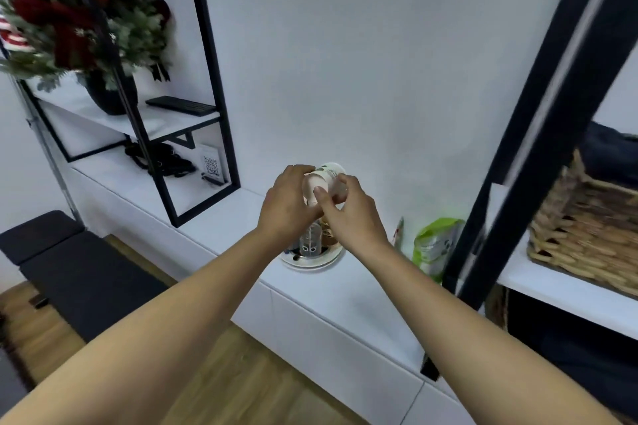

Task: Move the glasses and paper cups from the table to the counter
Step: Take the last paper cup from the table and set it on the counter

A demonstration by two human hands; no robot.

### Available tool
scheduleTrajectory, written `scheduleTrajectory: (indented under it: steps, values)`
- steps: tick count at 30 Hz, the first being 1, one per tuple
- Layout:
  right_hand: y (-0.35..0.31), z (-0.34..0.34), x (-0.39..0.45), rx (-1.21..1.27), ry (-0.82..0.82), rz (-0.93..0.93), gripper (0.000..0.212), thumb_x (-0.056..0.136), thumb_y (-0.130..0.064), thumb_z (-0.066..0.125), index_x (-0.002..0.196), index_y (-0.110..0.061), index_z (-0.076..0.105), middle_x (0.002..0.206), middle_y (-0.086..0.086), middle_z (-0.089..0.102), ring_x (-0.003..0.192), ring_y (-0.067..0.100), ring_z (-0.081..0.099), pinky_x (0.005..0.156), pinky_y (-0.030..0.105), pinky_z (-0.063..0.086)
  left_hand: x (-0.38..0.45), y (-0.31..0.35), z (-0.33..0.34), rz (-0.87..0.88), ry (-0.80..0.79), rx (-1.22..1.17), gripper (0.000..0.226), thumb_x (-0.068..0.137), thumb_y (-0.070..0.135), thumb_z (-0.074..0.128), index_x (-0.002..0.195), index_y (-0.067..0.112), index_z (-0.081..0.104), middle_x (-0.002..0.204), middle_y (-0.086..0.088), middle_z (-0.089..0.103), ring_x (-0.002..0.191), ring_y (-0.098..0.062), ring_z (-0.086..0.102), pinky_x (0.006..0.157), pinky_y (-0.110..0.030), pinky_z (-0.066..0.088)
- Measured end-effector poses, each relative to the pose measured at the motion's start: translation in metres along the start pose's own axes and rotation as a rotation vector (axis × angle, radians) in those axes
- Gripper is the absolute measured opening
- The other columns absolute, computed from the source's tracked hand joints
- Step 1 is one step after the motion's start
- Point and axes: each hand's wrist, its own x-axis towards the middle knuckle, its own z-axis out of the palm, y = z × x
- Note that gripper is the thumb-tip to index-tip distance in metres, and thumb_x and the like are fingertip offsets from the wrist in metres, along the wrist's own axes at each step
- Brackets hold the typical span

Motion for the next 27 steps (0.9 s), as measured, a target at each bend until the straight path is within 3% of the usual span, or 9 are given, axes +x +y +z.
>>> scheduleTrajectory:
  steps: [5, 9, 13, 16, 18, 22, 27]
  values:
    - [0.024, 0.016, 0.095, 0.006, -0.026, 0.033, 0.043, 0.094, -0.045, 0.057, 0.129, -0.02, 0.055, 0.11, 0.0, 0.069, 0.097, 0.019, 0.065, 0.075, 0.032, 0.047, 0.074, -0.028, 0.028, -0.031, -0.022, 0.057, 0.054, 0.081, 0.046, 0.076, 0.129, 0.033, 0.056, 0.116, 0.01, 0.053, 0.11, -0.013, 0.057, 0.094, -0.048, 0.049]
    - [0.041, 0.023, 0.167, -0.022, -0.075, 0.065, 0.032, 0.096, -0.039, 0.057, 0.119, -0.017, 0.061, 0.098, 0.002, 0.07, 0.079, 0.018, 0.064, 0.06, 0.026, 0.041, 0.135, -0.049, 0.044, -0.058, -0.125, 0.009, 0.053, 0.081, 0.037, 0.081, 0.129, 0.027, 0.061, 0.12, 0.005, 0.055, 0.11, -0.014, 0.06, 0.096, -0.037, 0.05]
    - [0.057, 0.037, 0.221, 0.0, -0.086, 0.103, 0.029, 0.096, -0.036, 0.057, 0.116, -0.014, 0.062, 0.098, 0.008, 0.072, 0.076, 0.026, 0.068, 0.069, 0.037, 0.056, 0.174, -0.068, 0.064, -0.126, -0.155, -0.042, 0.065, 0.076, 0.05, 0.073, 0.133, 0.029, 0.052, 0.123, 0.005, 0.065, 0.109, -0.015, 0.064, 0.091, -0.039, 0.055]
    - [0.077, 0.056, 0.244, 0.009, -0.108, 0.151, 0.029, 0.096, -0.035, 0.055, 0.115, -0.014, 0.064, 0.099, 0.011, 0.071, 0.074, 0.026, 0.068, 0.072, 0.04, 0.06, 0.188, -0.09, 0.083, -0.161, -0.169, 0.035, 0.053, 0.081, 0.056, 0.065, 0.126, 0.031, 0.05, 0.118, 0.006, 0.068, 0.098, -0.017, 0.069, 0.084, -0.043, 0.057]
    - [0.093, 0.07, 0.259, -0.008, -0.144, 0.189, 0.032, 0.097, -0.035, 0.054, 0.118, -0.013, 0.065, 0.101, 0.011, 0.071, 0.072, 0.024, 0.067, 0.07, 0.04, 0.06, 0.199, -0.11, 0.097, -0.186, -0.195, 0.081, 0.046, 0.087, 0.053, 0.066, 0.123, 0.029, 0.051, 0.114, 0.006, 0.07, 0.091, -0.02, 0.07, 0.082, -0.043, 0.056]
    - [0.129, 0.096, 0.284, -0.058, -0.202, 0.268, 0.036, 0.097, -0.034, 0.054, 0.125, -0.013, 0.064, 0.109, 0.01, 0.07, 0.092, 0.027, 0.068, 0.082, 0.049, 0.059, 0.22, -0.149, 0.13, -0.261, -0.32, 0.063, 0.052, 0.088, 0.045, 0.071, 0.129, 0.021, 0.05, 0.116, -0.003, 0.069, 0.097, -0.027, 0.068, 0.083, -0.043, 0.055]
    - [0.173, 0.124, 0.312, -0.078, -0.231, 0.388, 0.036, 0.096, -0.032, 0.056, 0.126, -0.013, 0.063, 0.114, 0.011, 0.07, 0.095, 0.029, 0.069, 0.085, 0.042, 0.057, 0.248, -0.193, 0.165, -0.269, -0.476, 0.033, 0.053, 0.089, 0.038, 0.07, 0.133, 0.015, 0.051, 0.123, -0.006, 0.066, 0.106, -0.027, 0.065, 0.089, -0.043, 0.055]
